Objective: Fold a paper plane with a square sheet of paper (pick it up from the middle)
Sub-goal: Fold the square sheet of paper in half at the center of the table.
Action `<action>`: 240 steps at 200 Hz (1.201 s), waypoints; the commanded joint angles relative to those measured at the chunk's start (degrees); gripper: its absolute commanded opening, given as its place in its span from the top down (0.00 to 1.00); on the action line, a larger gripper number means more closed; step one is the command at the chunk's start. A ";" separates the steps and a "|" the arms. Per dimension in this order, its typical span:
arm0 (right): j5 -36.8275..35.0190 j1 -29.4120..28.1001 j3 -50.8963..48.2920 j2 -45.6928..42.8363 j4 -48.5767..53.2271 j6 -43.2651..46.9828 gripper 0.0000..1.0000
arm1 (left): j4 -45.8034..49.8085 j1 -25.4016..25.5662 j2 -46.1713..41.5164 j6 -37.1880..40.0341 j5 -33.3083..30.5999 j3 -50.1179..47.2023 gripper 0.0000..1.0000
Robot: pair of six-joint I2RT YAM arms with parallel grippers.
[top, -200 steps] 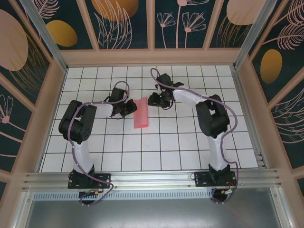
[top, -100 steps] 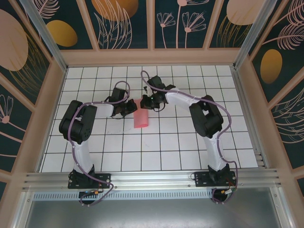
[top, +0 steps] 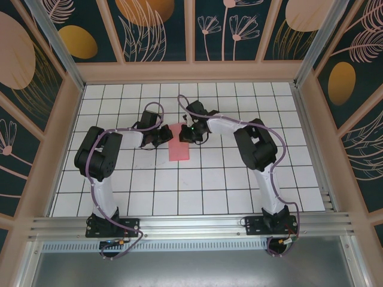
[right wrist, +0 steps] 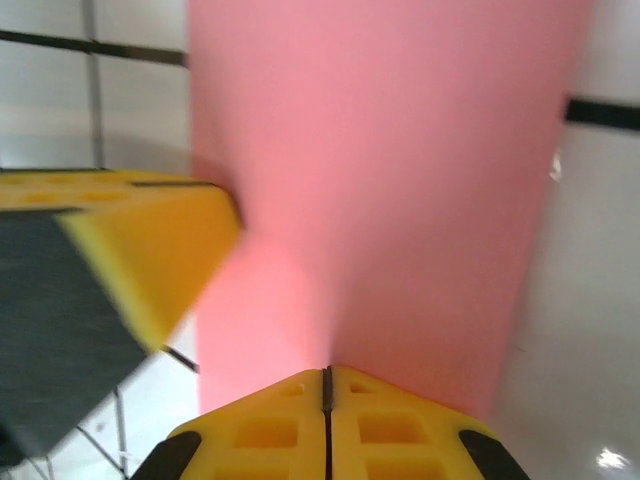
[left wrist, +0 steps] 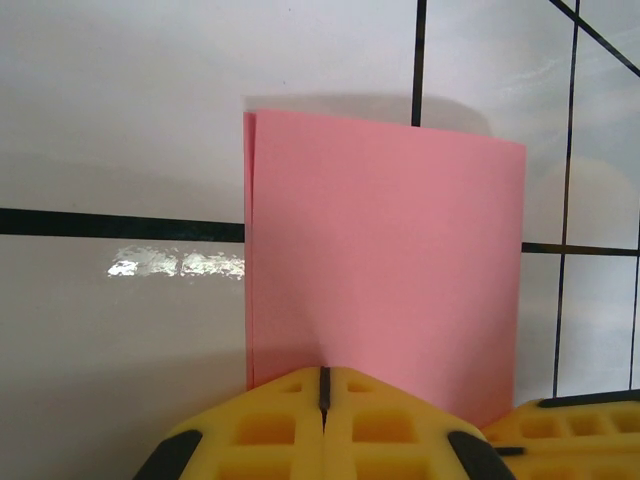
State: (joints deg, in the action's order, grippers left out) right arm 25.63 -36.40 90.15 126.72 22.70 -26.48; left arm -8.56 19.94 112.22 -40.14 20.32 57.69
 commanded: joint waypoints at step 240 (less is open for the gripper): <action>5.31 3.93 -2.05 1.21 -12.50 -1.29 1.00 | 9.23 0.40 4.23 0.04 -7.65 -4.88 0.96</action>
State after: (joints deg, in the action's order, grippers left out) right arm 30.11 -33.63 87.72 126.63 11.75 -27.40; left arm -10.28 20.27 111.72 -40.16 19.05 56.51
